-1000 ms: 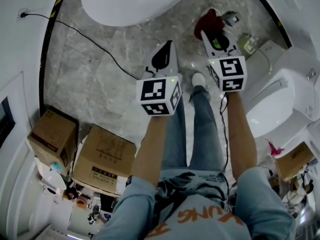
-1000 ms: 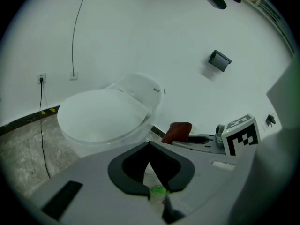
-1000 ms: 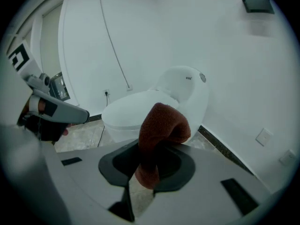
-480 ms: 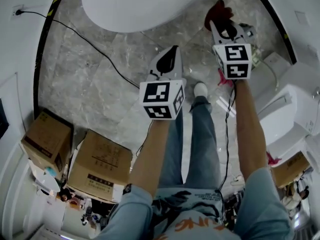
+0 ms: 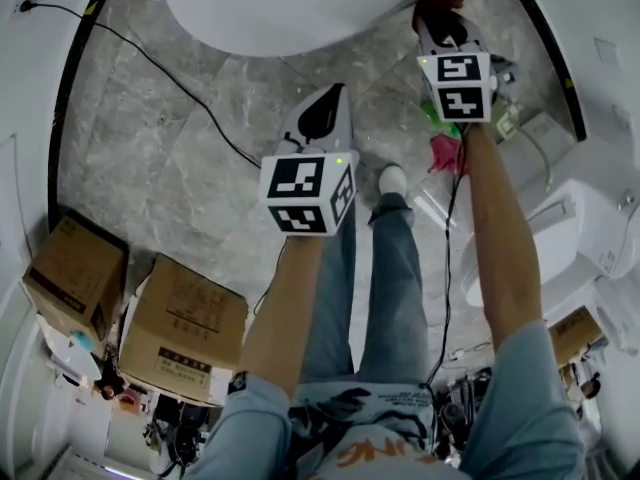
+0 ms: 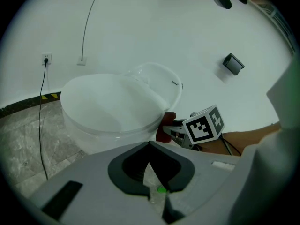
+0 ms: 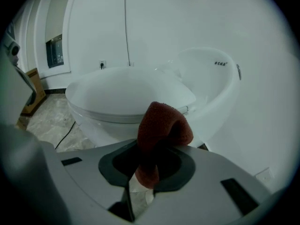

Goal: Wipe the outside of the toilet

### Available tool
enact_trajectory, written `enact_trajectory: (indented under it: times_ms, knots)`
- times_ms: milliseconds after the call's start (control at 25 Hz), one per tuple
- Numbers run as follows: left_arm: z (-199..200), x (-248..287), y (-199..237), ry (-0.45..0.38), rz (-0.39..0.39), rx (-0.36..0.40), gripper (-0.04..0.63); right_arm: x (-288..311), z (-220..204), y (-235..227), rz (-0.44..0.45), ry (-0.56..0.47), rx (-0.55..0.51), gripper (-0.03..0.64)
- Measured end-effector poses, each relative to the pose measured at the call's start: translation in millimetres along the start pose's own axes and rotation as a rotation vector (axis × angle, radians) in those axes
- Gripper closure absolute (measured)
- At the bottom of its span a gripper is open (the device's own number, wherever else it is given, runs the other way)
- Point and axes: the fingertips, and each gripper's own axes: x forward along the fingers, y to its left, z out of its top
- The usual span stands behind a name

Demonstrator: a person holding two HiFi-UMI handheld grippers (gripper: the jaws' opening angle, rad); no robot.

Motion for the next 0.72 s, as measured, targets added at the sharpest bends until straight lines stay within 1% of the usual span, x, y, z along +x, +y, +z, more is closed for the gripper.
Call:
enact_trajectory:
  times_ms: [120,360,720]
  knots:
    - [0.5,-4.7,13.0,-0.007,0.012,-0.021,0.601,6.6,3.0,4.3,-0.003,0.013,-0.029,0.540]
    - [-5.0,-16.4,35.3,-0.021,0.035,-0.059,0.601,7.0,3.0,13.6,-0.021,0.014,-0.020,0.540]
    - [-18.5,-36.2,52.3,-0.028,0.065,-0.088,0.601,6.1,1.9,59.3,0.019,0.029,-0.038,0.540]
